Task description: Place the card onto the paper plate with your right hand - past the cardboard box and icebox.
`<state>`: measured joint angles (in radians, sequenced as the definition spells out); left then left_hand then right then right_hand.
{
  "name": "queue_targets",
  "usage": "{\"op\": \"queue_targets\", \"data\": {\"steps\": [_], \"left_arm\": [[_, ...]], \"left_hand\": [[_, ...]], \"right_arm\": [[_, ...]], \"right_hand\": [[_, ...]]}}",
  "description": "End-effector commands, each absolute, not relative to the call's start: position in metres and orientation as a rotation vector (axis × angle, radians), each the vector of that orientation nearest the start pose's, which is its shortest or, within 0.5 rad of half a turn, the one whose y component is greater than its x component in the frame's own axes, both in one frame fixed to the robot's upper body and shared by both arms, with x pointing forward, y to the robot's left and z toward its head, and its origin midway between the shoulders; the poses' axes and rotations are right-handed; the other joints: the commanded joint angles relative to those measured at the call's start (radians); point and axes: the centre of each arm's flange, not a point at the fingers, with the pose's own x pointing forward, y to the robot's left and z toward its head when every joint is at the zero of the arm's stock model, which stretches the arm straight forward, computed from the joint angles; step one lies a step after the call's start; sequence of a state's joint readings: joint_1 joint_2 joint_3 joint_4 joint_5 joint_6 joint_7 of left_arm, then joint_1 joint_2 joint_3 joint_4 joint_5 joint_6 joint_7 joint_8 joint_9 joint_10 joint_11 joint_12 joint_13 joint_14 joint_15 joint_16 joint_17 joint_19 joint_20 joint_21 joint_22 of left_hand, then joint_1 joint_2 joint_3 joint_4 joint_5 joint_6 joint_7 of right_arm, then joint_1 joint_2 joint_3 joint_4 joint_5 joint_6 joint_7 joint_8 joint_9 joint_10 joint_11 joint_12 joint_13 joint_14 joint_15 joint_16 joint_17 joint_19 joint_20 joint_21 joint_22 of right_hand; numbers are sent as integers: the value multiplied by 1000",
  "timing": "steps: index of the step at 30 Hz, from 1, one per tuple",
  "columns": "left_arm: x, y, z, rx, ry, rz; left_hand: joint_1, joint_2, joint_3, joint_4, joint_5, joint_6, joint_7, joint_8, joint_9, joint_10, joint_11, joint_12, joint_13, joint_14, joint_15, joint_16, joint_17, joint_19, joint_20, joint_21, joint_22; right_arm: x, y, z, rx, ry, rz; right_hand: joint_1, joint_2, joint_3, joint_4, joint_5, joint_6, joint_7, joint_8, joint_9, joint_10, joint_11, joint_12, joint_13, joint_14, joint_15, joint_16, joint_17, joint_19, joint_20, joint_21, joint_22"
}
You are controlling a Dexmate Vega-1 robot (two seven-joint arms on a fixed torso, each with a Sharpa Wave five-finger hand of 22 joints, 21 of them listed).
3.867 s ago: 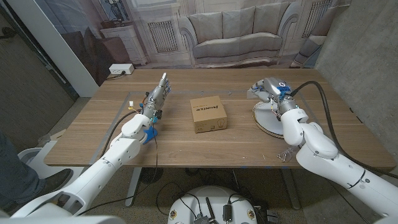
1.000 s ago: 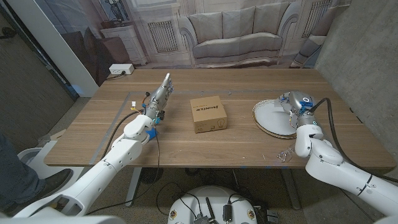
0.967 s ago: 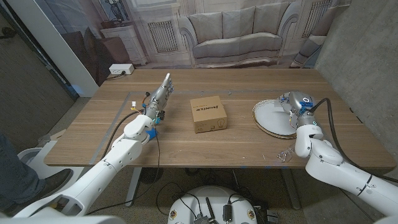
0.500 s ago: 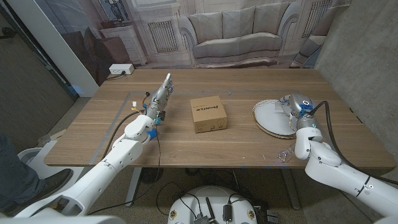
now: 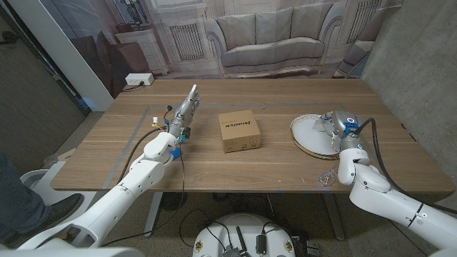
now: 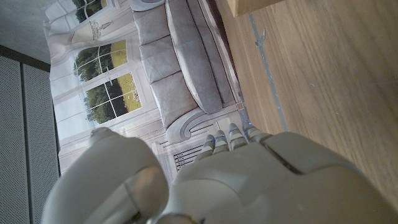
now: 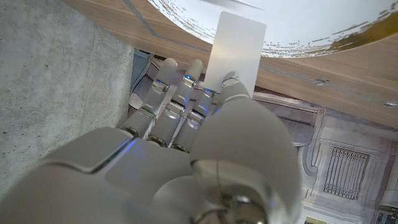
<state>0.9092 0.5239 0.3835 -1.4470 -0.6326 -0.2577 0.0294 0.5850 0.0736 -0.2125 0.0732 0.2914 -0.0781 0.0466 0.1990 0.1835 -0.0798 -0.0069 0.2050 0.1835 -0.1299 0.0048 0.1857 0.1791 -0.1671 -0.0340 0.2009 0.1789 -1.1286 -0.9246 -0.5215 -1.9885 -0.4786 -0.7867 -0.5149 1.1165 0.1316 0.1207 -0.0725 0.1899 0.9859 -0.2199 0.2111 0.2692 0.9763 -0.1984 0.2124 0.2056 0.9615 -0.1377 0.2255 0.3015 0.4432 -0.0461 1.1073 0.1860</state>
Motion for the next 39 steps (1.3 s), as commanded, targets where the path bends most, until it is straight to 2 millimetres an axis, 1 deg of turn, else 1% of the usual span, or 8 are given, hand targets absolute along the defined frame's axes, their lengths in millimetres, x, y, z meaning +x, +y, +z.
{"op": "queue_targets", "data": {"steps": [1, 8, 19, 31, 33, 35, 36, 39], "left_arm": [[633, 261, -33, -45, -597, -246], [635, 261, -32, -44, -596, -250], [639, 258, -31, -39, -590, -263], [639, 257, -31, -34, -589, -269], [639, 257, -31, -35, -588, -269], [639, 257, -32, -35, -588, -269], [639, 257, -32, -36, -587, -270], [639, 257, -33, -37, -587, -271]], "left_hand": [[1, 7, -8, 1, -2, -8, 2, -4, 3, -8, 0, -2, 5, -6, 0, 2, 4, -3, -21, -1, 3], [1, 7, -9, 1, -2, -8, 2, -4, 3, -9, 0, -2, 5, -6, 0, 2, 4, -3, -20, -1, 3], [2, 8, -10, 2, -2, -9, 2, -4, 3, -8, -1, -2, 5, -7, 0, 2, 4, -3, -20, 0, 3], [3, 9, -12, 2, -2, -8, 2, -4, 3, -9, -1, -2, 5, -7, 0, 2, 4, -4, -20, 0, 3], [3, 9, -12, 2, -2, -8, 1, -4, 3, -9, -1, -2, 5, -7, 0, 2, 4, -4, -19, 0, 3], [3, 9, -13, 2, -2, -7, 2, -3, 3, -9, 0, -2, 5, -7, 0, 2, 4, -4, -19, -1, 3], [3, 9, -13, 2, -2, -7, 0, -3, 3, -9, 1, -2, 5, -7, 0, 2, 4, -4, -19, -1, 3], [4, 10, -13, 2, -2, -8, 2, -4, 3, -9, 1, -2, 5, -7, 0, 2, 4, -4, -19, 0, 3]], "right_arm": [[535, -323, -70, -1365, -360, -623], [535, -321, -72, -1367, -353, -621], [531, -322, -80, -1369, -327, -623], [527, -321, -87, -1382, -291, -611], [526, -321, -87, -1388, -284, -609], [525, -320, -87, -1391, -278, -606], [525, -320, -88, -1393, -276, -604], [525, -320, -88, -1395, -261, -600]], "right_hand": [[0, -10, -9, -4, 9, -8, 0, 3, -1, -11, -1, 4, 2, -10, -93, -1, 1, -6, -149, -3, -1], [-1, -9, -13, -6, 10, -10, 0, 4, -3, -13, -2, 5, 0, -13, -93, 1, 1, -5, -148, -6, -1], [-13, -9, -22, -4, 11, -15, -1, 5, -5, -14, -2, 6, -2, -15, -92, 2, -1, 0, -148, -12, -2], [-34, -12, -25, -11, 11, -36, -1, 2, -14, -31, -2, 2, -7, -33, -90, 1, -9, 15, -150, -46, -3], [-52, -16, -31, -7, 9, -46, -2, 1, -16, -40, -3, 0, -8, -41, -89, -2, -13, 20, -151, -57, -3], [-64, -18, -33, -9, 9, -65, -3, -3, -21, -63, -5, -1, -7, -50, -88, -2, -13, 26, -151, -76, -3], [-70, -21, -34, -11, 11, -69, -3, 0, -19, -75, -5, -1, -8, -52, -88, -1, -12, 30, -151, -84, -3], [-82, -25, -36, -14, 15, -92, -3, -2, -18, -92, -6, 1, -6, -60, -87, -2, -11, 35, -152, -103, -2]]}}
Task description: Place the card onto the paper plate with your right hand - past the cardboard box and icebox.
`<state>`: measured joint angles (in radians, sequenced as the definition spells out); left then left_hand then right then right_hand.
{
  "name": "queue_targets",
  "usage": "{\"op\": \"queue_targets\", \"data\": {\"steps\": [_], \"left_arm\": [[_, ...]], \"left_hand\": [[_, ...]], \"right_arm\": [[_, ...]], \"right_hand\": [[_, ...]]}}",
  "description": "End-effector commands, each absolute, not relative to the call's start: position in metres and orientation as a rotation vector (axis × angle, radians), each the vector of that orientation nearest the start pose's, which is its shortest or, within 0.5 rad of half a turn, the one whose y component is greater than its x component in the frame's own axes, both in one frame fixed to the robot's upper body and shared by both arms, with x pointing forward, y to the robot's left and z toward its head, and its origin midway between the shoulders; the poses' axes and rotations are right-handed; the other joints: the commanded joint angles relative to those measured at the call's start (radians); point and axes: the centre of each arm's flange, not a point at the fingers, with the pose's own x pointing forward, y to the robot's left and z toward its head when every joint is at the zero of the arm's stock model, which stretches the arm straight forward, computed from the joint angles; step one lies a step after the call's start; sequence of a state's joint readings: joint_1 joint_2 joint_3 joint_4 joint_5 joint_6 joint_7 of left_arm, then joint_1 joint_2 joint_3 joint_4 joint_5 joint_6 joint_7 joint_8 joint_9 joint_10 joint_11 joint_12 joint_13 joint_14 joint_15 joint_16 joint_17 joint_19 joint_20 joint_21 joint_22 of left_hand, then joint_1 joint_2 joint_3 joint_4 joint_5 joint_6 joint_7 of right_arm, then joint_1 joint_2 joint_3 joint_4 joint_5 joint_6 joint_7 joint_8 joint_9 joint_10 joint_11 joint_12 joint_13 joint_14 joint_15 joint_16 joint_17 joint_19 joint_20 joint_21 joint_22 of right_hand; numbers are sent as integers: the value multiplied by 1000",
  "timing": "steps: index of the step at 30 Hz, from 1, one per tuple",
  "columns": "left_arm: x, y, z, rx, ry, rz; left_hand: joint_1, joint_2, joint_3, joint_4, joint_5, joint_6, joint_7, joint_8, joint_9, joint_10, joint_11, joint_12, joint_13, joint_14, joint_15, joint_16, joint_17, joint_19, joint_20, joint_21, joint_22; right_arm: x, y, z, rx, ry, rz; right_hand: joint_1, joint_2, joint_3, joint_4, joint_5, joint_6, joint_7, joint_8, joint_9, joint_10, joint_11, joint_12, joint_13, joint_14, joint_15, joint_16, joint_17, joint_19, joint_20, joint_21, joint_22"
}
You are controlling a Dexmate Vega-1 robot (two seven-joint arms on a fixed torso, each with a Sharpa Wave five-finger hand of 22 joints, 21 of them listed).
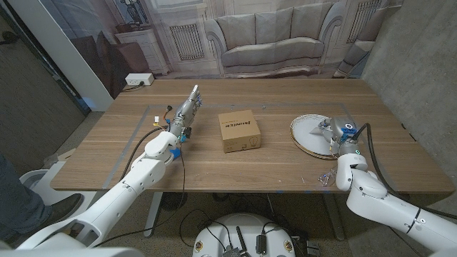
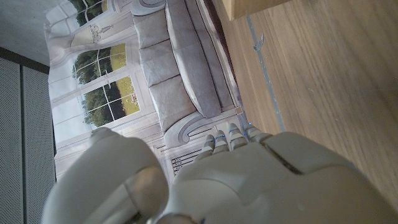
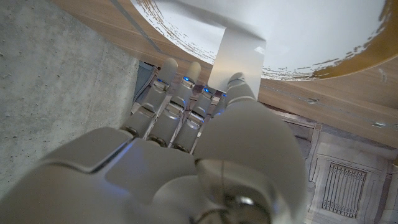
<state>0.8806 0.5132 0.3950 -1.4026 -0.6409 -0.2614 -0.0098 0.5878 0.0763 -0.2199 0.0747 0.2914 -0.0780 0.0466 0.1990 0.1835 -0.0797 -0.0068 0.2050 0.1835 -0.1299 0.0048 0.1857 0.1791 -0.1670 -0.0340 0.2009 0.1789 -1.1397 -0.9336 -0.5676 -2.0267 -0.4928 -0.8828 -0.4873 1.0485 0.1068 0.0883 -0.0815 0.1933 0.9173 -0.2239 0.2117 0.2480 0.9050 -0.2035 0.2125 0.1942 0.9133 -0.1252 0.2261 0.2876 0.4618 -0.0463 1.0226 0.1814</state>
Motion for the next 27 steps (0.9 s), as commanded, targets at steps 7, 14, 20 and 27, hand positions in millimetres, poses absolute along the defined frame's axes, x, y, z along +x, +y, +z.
{"op": "queue_targets", "data": {"steps": [7, 14, 20, 27], "left_arm": [[640, 258, -34, -39, -585, -272], [641, 260, -33, -36, -584, -268], [642, 261, -33, -37, -585, -269], [643, 261, -33, -40, -585, -270]], "left_hand": [[1, 7, -7, 0, -2, -8, 1, -3, 3, -8, -2, -2, 5, -7, 0, 2, 4, -4, -19, 0, 3], [2, 8, -8, 0, -2, -8, 2, -4, 3, -8, -1, -2, 5, -7, 0, 2, 4, -4, -19, 0, 3], [2, 8, -8, 0, -2, -7, 2, -3, 3, -9, 0, -2, 5, -6, 0, 2, 4, -4, -19, 0, 3], [2, 8, -9, 0, -2, -8, 2, -4, 3, -8, 0, -2, 5, -6, 0, 2, 4, -5, -19, 0, 3]], "right_arm": [[527, -320, -91, -1406, -225, -580], [530, -317, -89, -1419, -197, -559], [531, -316, -87, -1426, -180, -547], [532, -317, -83, -1430, -159, -520]], "right_hand": [[-44, -4, -11, -7, 15, -81, 0, -6, -2, -74, -4, 4, 4, -60, -94, -11, 0, 14, -155, -72, 3], [-68, -7, -23, -8, 23, -159, 0, -9, -6, -157, -4, 2, 3, -133, -86, -18, -1, -10, -151, -128, 6], [-79, -13, -31, -8, 27, -231, 1, -21, -13, -240, -5, -11, 3, -199, -78, -27, -1, -44, -132, -148, 6], [-99, -23, -44, -2, 30, -292, 2, -26, -17, -297, -4, -15, 3, -248, -53, -30, 0, -78, -115, -165, 5]]}}
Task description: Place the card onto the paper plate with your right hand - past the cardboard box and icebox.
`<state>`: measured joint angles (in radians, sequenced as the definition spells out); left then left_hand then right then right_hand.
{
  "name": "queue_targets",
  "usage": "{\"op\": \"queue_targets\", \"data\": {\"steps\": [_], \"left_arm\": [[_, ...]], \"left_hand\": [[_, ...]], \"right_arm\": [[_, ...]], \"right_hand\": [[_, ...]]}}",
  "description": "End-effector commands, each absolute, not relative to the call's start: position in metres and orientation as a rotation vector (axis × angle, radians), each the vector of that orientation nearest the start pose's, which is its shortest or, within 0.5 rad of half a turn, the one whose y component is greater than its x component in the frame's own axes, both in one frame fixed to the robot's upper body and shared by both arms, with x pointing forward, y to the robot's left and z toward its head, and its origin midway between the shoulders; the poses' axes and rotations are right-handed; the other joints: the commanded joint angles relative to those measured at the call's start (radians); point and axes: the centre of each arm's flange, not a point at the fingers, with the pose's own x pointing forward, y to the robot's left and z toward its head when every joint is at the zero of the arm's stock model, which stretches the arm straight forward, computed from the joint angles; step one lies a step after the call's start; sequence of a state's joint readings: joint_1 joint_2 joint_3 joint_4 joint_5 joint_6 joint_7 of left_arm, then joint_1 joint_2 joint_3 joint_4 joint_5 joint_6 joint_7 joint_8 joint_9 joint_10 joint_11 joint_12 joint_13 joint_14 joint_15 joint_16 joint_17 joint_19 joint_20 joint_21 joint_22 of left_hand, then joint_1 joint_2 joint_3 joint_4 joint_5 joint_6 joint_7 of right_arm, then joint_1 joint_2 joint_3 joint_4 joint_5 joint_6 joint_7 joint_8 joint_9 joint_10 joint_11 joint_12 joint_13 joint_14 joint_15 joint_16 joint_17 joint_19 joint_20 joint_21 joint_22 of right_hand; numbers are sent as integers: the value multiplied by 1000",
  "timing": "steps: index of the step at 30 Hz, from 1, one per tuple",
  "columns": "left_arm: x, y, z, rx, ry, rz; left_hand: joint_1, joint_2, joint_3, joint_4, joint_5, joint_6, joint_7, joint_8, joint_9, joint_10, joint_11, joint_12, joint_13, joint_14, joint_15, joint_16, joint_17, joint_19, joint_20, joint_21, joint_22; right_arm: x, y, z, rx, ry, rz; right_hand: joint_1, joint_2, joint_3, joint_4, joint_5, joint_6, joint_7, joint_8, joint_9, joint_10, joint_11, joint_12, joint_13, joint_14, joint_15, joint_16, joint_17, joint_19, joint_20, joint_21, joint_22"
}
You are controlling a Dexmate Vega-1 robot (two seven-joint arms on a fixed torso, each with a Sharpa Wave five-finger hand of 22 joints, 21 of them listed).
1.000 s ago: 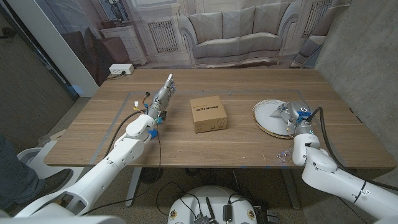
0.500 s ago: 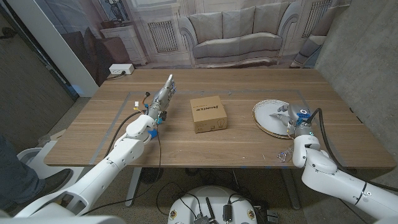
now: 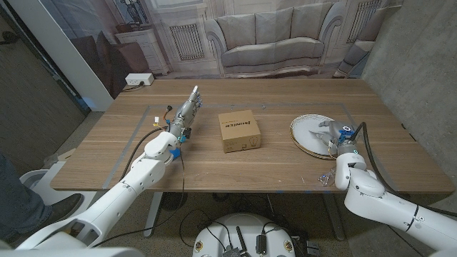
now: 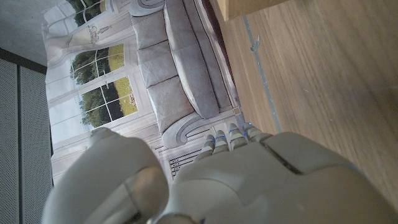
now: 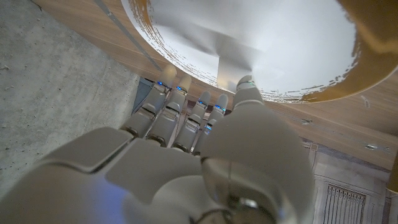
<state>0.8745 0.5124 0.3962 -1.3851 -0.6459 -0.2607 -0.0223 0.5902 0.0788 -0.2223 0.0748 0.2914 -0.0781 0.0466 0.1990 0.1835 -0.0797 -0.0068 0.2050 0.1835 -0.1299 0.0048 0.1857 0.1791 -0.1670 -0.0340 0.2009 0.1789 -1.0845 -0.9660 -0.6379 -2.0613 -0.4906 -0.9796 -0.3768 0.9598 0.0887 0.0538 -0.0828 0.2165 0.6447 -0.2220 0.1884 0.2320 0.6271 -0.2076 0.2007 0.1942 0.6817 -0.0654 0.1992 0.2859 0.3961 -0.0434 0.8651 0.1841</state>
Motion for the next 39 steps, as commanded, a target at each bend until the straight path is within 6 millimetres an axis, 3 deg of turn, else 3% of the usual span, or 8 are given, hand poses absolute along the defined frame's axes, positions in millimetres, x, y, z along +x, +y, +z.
{"op": "queue_targets", "data": {"steps": [1, 8, 20, 26, 39], "left_arm": [[643, 261, -32, -39, -585, -270], [644, 260, -32, -41, -585, -269], [645, 258, -32, -38, -582, -267], [646, 257, -31, -36, -579, -269], [647, 256, -28, -33, -580, -274]], "left_hand": [[0, 6, -7, 0, -2, -8, 3, -4, 3, -8, 0, -2, 5, -6, 0, 2, 4, -5, -19, 0, 3], [0, 6, -8, 1, -2, -7, 2, -3, 3, -9, 1, -2, 5, -7, 0, 2, 4, -6, -19, -1, 3], [1, 7, -10, 1, -2, -8, 2, -4, 3, -8, -2, -2, 5, -7, 0, 2, 4, -7, -18, -1, 3], [1, 8, -11, 1, -2, -8, 1, -4, 3, -8, -1, -2, 5, -7, 0, 2, 4, -7, -19, -1, 3], [1, 9, -13, 1, -3, -7, 2, -3, 3, -8, 0, -2, 5, -8, 0, 2, 4, -7, -18, -1, 3]], "right_arm": [[532, -317, -83, -1430, -154, -514], [533, -317, -80, -1432, -154, -489], [535, -320, -78, -1433, -151, -458], [537, -321, -77, -1437, -121, -418], [536, -323, -73, -1435, -120, -402]], "right_hand": [[-15, -9, -13, 0, 8, -26, 0, -2, -1, -25, 0, -3, 4, -26, -109, -4, 2, -18, -112, -10, 3], [-51, -30, -35, 14, 9, -56, 2, -3, -4, -45, 0, -1, 4, -52, -90, -3, 1, -35, -101, -21, 3], [-117, -69, -78, 37, 26, -158, 30, -10, -10, -126, 18, -8, 5, -102, -70, -3, -3, -64, -82, -44, 2], [-145, -89, -100, 46, 39, -194, 39, -8, -13, -164, 20, -9, 5, -142, -46, -8, -5, -90, -60, -62, 2], [-207, -139, -151, 67, 77, -261, 73, -7, -19, -222, 52, -7, 5, -208, -16, -8, -12, -120, -27, -94, 0]]}}
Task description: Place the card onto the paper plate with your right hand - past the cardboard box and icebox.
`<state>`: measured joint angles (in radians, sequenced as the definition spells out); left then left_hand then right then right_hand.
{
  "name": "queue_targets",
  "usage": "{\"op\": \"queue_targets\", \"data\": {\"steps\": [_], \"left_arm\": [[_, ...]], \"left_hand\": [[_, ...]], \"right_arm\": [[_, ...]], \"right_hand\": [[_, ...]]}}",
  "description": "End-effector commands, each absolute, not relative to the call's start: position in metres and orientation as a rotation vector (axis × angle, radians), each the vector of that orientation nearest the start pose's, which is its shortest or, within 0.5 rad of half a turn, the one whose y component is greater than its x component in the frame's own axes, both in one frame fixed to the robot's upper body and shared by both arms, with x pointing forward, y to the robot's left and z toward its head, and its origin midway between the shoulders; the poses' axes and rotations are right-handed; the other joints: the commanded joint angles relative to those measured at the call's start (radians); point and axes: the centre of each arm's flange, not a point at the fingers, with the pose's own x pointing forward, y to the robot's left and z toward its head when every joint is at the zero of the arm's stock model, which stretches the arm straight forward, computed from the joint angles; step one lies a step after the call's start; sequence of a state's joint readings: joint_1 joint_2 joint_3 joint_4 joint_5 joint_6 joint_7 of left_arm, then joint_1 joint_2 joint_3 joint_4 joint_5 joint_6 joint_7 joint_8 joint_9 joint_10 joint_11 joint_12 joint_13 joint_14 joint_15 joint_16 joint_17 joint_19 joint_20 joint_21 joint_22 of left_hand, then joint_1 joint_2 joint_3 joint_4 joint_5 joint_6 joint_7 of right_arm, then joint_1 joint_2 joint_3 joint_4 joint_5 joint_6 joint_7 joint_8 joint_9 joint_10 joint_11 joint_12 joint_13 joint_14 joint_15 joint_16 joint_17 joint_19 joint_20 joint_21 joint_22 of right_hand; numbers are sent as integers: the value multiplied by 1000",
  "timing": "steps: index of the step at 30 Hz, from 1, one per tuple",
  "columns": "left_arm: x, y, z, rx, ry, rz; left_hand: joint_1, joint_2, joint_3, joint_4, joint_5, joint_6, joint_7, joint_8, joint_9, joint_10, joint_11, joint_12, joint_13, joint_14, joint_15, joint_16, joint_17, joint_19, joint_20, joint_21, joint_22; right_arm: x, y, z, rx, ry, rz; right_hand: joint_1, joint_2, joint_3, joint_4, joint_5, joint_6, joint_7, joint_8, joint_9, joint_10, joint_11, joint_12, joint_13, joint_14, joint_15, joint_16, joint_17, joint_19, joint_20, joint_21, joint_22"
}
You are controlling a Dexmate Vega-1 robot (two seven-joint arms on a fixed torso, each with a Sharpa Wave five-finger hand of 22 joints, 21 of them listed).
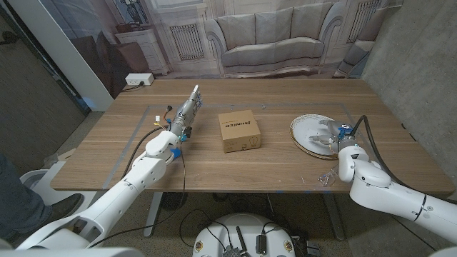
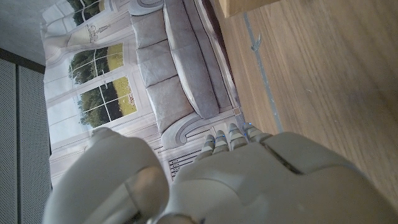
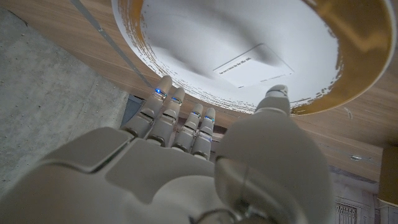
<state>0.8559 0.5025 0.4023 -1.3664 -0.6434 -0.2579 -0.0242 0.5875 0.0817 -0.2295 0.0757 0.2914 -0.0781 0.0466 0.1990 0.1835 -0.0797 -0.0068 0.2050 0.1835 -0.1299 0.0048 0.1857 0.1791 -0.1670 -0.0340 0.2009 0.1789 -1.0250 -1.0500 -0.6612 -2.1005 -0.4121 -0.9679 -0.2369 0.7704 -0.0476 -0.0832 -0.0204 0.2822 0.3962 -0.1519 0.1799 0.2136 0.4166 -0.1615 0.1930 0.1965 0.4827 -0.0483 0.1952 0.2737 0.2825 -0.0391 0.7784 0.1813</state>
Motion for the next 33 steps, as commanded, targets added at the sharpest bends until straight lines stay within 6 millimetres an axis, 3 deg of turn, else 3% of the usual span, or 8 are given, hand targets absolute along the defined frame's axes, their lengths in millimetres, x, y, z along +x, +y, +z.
{"op": "queue_targets", "data": {"steps": [1, 16, 33], "left_arm": [[647, 256, -28, -33, -580, -274], [646, 254, -24, -19, -575, -272], [647, 254, -29, -29, -569, -275]], "left_hand": [[4, 6, -6, 0, -3, -8, 1, -3, 3, -8, 0, -2, 5, -8, 0, 2, 4, -7, -18, -1, 3], [5, 7, -8, 1, -3, -7, 2, -3, 3, -9, -1, -2, 5, -7, -1, 2, 4, -7, -17, 0, 3], [5, 8, -10, 1, -3, -8, 2, -4, 3, -9, 1, -2, 5, -9, 0, 2, 4, -7, -17, 0, 3]], "right_arm": [[536, -323, -73, -1433, -121, -403], [531, -324, -70, -1394, -149, -416], [515, -309, -47, -1413, -246, -411]], "right_hand": [[-21, -3, -16, 6, 13, -14, 4, 1, -1, -12, 7, 1, 2, -12, -31, -5, 0, -6, -31, -8, 3], [-49, -5, -30, 21, 25, -25, 10, 5, -2, -20, 12, 6, 2, -14, -29, 2, -1, -5, -32, -14, 4], [-66, -3, -38, 30, 34, -29, 15, 8, -2, -20, 20, 10, 2, -16, -24, 6, -2, -5, -34, -19, 4]]}}
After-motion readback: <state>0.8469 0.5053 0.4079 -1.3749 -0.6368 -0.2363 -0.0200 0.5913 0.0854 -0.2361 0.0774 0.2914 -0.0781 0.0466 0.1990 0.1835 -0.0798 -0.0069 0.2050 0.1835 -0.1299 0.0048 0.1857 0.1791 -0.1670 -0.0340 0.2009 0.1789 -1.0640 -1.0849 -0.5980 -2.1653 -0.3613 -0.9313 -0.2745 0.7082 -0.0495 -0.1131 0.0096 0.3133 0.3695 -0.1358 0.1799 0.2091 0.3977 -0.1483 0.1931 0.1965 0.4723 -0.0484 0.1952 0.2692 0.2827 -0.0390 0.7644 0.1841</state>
